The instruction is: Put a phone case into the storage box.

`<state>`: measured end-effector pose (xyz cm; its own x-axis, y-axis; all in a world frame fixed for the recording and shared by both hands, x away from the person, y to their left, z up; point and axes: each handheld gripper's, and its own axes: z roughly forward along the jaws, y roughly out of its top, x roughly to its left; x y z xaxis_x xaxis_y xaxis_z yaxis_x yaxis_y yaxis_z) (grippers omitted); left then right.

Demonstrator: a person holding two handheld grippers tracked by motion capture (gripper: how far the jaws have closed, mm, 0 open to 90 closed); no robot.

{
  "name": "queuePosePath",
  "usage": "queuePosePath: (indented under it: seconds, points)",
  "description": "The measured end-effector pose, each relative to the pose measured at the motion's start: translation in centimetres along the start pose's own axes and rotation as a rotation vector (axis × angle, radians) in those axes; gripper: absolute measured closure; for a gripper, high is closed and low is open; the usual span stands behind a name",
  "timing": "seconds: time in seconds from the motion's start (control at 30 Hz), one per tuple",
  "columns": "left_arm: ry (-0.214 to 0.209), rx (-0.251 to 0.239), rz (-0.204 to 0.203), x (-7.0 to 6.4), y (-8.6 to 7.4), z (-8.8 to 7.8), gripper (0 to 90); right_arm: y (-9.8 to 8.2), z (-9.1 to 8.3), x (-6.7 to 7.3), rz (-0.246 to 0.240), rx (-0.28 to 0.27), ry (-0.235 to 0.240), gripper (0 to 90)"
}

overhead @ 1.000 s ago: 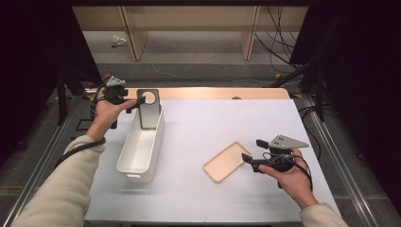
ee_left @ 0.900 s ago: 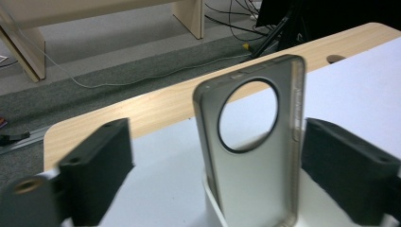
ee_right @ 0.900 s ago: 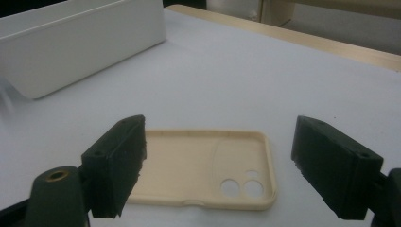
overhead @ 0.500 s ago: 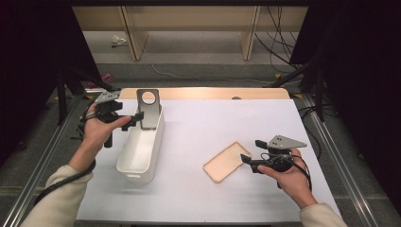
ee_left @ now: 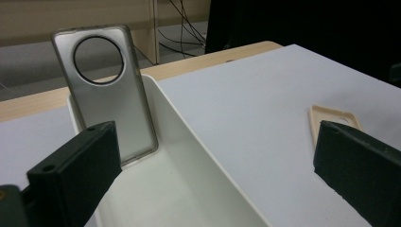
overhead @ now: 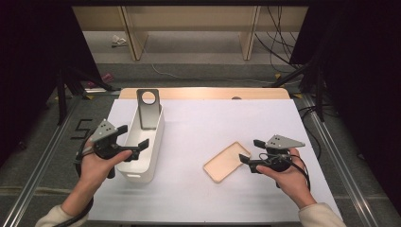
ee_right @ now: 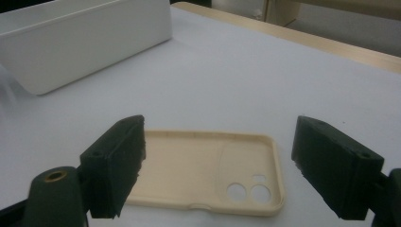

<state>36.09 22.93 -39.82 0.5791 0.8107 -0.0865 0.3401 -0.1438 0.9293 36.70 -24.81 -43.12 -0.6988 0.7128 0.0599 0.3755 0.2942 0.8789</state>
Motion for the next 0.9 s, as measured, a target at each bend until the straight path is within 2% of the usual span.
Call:
queuePosePath:
  seconds: [0.07,0.17,0.2,0.33,0.9]
  points:
    - [0.003,0.007,0.029,-0.6,-0.7,-0.1,1.0,0.0,0.1,0.1,0.000,0.001,0.002,19.2]
    - [-0.019,0.009,0.039,-1.3,-1.7,-0.1,1.2,0.0,0.1,0.2,-0.002,0.002,0.006,19.2]
    - [-0.019,0.014,0.053,-1.5,-2.1,-0.1,1.5,0.0,0.2,0.2,-0.002,0.002,0.008,19.2]
    - [-0.034,0.038,0.077,-1.8,-2.7,0.2,1.5,0.0,0.3,0.1,-0.001,0.009,0.008,19.2]
    - [-0.049,0.049,0.064,-1.7,-3.1,0.7,2.3,-0.1,0.5,0.1,-0.007,0.011,0.006,19.0]
